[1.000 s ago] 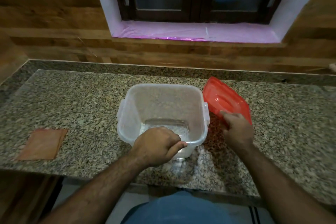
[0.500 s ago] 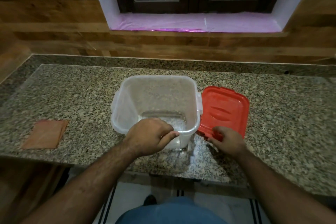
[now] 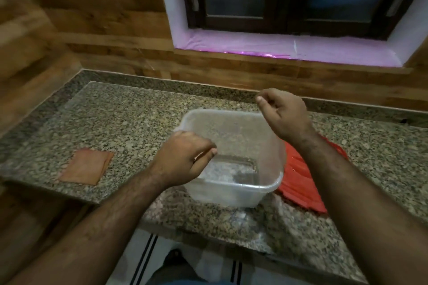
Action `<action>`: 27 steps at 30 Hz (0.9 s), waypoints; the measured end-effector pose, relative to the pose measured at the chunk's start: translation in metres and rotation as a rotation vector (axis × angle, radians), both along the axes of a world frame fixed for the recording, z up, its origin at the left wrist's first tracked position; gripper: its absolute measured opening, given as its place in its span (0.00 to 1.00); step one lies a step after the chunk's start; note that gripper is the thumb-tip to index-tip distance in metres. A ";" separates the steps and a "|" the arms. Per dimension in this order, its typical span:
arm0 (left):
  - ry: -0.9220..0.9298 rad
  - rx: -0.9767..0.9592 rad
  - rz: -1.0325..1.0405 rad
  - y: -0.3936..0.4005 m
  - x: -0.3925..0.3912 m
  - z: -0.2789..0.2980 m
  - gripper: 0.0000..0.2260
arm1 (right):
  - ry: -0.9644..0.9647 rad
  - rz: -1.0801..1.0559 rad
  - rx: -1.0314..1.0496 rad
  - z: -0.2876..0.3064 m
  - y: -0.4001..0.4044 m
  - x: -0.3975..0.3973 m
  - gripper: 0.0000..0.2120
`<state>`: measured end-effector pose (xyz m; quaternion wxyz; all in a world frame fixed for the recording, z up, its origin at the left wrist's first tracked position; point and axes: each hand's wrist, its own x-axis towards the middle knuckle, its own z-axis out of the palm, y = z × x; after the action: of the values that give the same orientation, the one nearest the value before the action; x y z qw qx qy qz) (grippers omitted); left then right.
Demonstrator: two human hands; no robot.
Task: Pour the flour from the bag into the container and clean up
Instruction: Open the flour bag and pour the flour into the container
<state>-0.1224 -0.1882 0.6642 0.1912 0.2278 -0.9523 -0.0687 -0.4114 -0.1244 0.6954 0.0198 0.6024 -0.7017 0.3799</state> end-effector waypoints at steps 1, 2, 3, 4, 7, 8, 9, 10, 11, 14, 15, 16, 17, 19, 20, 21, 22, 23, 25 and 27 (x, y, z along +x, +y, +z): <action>0.039 -0.010 0.045 -0.014 0.008 0.006 0.15 | 0.059 0.053 0.032 0.009 -0.017 0.010 0.09; 0.083 -0.013 0.099 -0.027 0.016 0.013 0.14 | 0.107 0.094 0.065 0.019 -0.034 0.022 0.11; 0.130 -0.022 0.155 -0.042 0.027 0.020 0.13 | 0.147 0.130 0.093 0.028 -0.054 0.035 0.13; 0.172 -0.031 0.213 -0.058 0.038 0.029 0.14 | 0.179 0.160 0.110 0.037 -0.074 0.048 0.15; 0.276 -0.039 0.364 -0.111 0.080 0.054 0.18 | 0.248 0.216 0.115 0.064 -0.143 0.091 0.17; 0.303 -0.048 0.410 -0.131 0.095 0.064 0.20 | 0.275 0.230 0.108 0.075 -0.167 0.108 0.17; 0.327 -0.060 0.450 -0.153 0.113 0.075 0.20 | 0.299 0.247 0.100 0.087 -0.194 0.124 0.19; 0.340 -0.082 0.493 -0.176 0.133 0.088 0.21 | 0.324 0.270 0.093 0.100 -0.223 0.145 0.22; 0.353 -0.112 0.536 -0.199 0.153 0.101 0.21 | 0.350 0.295 0.089 0.115 -0.251 0.167 0.24; 0.406 -0.177 0.624 -0.266 0.212 0.145 0.20 | 0.408 0.314 0.070 0.157 -0.335 0.229 0.27; 0.424 -0.207 0.648 -0.289 0.232 0.160 0.20 | 0.429 0.317 0.065 0.172 -0.361 0.250 0.28; 0.450 -0.250 0.672 -0.312 0.253 0.176 0.19 | 0.460 0.326 0.044 0.188 -0.388 0.275 0.27; 0.459 -0.291 0.683 -0.329 0.266 0.190 0.19 | 0.492 0.340 0.020 0.203 -0.408 0.290 0.27; 0.483 -0.304 0.732 -0.356 0.292 0.215 0.19 | 0.535 0.349 0.029 0.229 -0.444 0.328 0.25; 0.508 -0.329 0.775 -0.378 0.316 0.231 0.19 | 0.557 0.336 0.011 0.247 -0.473 0.359 0.24; 0.538 -0.352 0.775 -0.390 0.322 0.237 0.19 | 0.547 0.328 -0.014 0.260 -0.481 0.369 0.24; 0.566 -0.382 0.798 -0.404 0.335 0.249 0.19 | 0.522 0.336 -0.053 0.275 -0.500 0.386 0.23; 0.609 -0.401 0.814 -0.422 0.353 0.263 0.19 | 0.477 0.344 -0.108 0.290 -0.525 0.404 0.22; 0.709 -0.458 0.859 -0.454 0.381 0.295 0.21 | 0.362 0.334 -0.201 0.326 -0.565 0.433 0.20; 0.797 -0.533 0.919 -0.481 0.408 0.328 0.21 | 0.292 0.326 -0.238 0.359 -0.606 0.458 0.20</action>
<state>0.2855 -0.6693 0.9921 0.5885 0.5129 -0.5988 0.1788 0.0469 -0.7307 1.0546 0.1303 0.7494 -0.5355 0.3670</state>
